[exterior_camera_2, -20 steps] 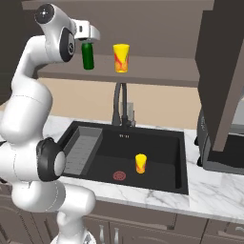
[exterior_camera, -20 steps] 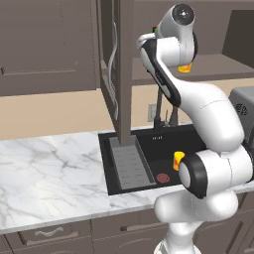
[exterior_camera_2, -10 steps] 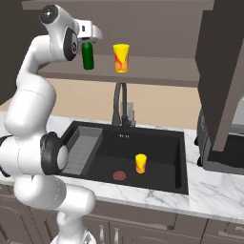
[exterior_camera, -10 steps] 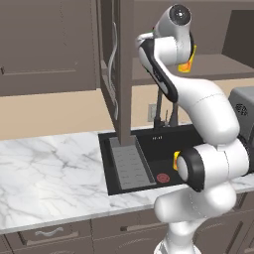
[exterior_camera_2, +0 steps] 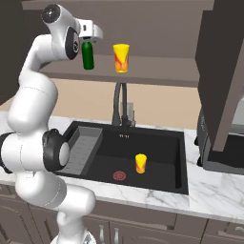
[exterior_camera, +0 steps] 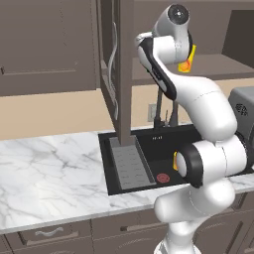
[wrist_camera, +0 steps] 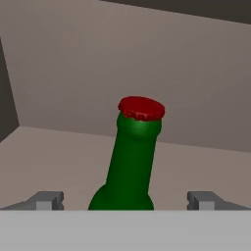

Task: Open the cabinet directly in front. Then move the beer and the cup to the dining counter with the candle on it.

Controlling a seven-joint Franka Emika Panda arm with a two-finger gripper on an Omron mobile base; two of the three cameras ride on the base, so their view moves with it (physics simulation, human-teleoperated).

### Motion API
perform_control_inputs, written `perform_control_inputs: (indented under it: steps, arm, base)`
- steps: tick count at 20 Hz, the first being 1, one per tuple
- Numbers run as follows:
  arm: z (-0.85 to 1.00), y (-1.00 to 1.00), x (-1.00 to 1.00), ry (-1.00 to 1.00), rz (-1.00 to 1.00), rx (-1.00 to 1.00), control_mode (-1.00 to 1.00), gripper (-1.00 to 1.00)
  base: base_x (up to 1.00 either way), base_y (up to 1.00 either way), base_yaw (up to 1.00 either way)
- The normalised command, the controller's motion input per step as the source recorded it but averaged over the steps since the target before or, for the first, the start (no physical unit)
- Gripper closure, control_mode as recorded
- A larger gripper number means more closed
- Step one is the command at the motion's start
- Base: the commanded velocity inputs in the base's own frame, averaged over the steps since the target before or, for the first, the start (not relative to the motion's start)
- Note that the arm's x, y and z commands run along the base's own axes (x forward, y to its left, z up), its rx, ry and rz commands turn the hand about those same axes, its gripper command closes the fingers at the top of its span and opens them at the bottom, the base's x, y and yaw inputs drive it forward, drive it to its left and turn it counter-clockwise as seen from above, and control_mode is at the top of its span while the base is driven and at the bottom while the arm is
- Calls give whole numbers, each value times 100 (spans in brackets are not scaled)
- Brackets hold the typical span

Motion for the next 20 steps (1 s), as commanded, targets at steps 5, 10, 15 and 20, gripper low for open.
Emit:
perform_control_inputs:
  steps: [5, 10, 15, 20]
  arm:
    - [0, 1, 16, 0, 0, 0, -100, -100]
    - [0, 0, 18, 0, 0, 0, -100, -100]
    - [-1, 1, 11, 0, 0, 0, -100, 100]
    - [-2, 1, 0, 0, 0, 0, -100, 100]
  base:
    - [0, 0, 0]
    - [0, 0, 0]
    - [0, 0, 0]
    - [0, 0, 0]
